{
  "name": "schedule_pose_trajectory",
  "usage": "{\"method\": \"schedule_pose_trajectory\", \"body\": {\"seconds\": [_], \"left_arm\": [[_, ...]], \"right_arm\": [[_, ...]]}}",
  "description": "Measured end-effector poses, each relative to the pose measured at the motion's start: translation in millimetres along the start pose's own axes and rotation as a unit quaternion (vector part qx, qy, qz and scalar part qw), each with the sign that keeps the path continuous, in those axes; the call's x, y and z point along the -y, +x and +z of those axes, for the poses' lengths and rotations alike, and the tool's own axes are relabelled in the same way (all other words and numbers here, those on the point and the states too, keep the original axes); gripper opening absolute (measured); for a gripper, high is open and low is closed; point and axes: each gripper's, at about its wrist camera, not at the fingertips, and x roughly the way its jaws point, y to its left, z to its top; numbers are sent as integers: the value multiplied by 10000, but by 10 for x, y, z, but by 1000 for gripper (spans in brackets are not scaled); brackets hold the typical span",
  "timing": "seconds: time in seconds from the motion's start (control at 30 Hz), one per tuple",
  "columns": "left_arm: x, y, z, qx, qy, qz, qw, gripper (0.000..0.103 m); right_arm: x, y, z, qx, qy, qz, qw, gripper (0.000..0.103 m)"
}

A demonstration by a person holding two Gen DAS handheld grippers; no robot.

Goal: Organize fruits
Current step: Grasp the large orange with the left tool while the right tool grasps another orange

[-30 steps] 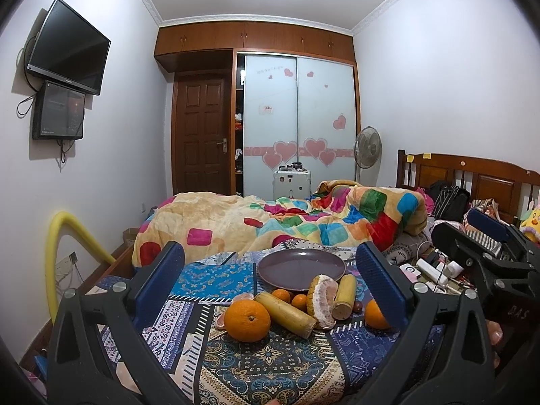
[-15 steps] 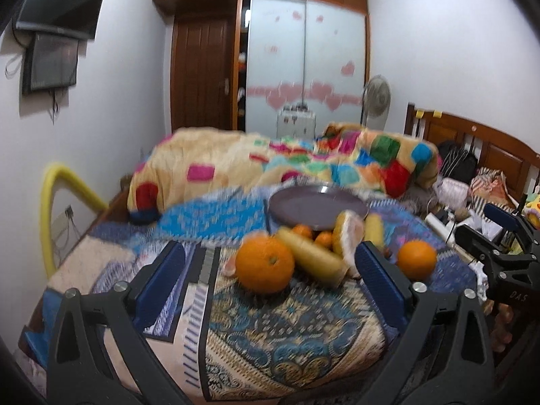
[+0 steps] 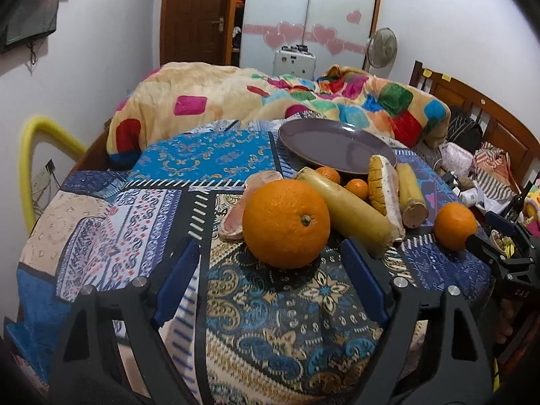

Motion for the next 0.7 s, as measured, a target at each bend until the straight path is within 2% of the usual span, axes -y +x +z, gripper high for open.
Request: {"method": "schedule_pose_trajectory", "body": {"seconds": [0.17,0.33,0.5,0.63,0.7], "left_arm": [[48,180,53,-204,137,-34,9997,76],[113,261,80,-200,316,-27,9993,73],[133,337,113,-269,343,-87,9990,70],[156,374,138,-266,397,-60,9988,69],[157,378,143,-264,400,-57,9988,69]], "right_arm": [[-1,113,8,-170,60,49,9998,94],[19,211,18,-316,155,242,9991,91],[-8,294,27,-480,120,386,9980,81],[-6,335,20,-579,120,467,9972,67],[-2,336,14,-589,125,462,9971,65]]}}
